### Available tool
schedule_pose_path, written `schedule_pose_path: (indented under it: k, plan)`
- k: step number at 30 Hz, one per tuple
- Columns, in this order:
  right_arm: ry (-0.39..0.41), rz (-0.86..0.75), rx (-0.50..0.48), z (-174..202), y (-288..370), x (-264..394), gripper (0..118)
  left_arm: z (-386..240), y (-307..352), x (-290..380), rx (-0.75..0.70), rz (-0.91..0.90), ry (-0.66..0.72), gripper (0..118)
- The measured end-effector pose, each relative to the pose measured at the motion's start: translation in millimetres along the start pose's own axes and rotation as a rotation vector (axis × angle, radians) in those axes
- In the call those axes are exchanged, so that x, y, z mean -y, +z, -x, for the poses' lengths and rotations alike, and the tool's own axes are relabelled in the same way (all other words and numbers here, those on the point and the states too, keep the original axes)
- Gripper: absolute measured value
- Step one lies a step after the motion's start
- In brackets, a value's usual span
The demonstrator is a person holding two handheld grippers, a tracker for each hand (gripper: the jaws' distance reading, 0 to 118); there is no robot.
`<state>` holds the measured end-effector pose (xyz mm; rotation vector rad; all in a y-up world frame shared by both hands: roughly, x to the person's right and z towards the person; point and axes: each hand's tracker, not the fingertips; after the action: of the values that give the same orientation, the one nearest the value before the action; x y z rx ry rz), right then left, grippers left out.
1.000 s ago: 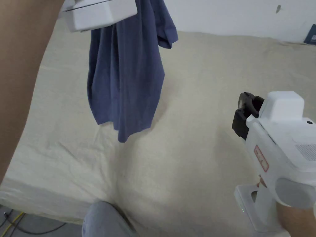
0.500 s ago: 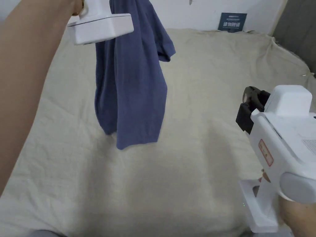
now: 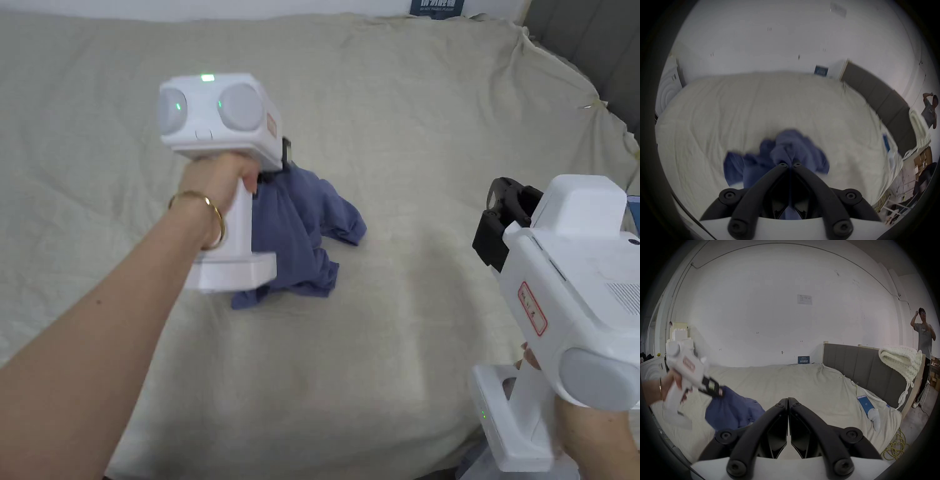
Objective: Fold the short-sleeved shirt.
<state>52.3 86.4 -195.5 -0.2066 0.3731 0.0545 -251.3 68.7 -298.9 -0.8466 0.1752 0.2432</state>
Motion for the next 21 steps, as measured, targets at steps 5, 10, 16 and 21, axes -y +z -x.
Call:
schedule_pose_path:
  k: [5, 10, 16, 21]
  plan:
    - [0.0, 0.021, -0.02, 5, -8, 7, 0, 1, -34, 45, -0.027, 0.148, -0.014, 0]
    - [-0.007, 0.032, -0.033, 9, -9, 10, 0, -2, -48, 71, -0.037, 0.191, -0.015, 0]
    - [-0.012, 0.032, -0.037, 9, -6, 10, 0, -3, -33, 64, 0.015, 0.162, -0.005, 73]
    - [-0.007, 0.021, -0.045, 9, -5, 6, 0, -2, 3, 47, 0.085, 0.007, 0.009, 118]
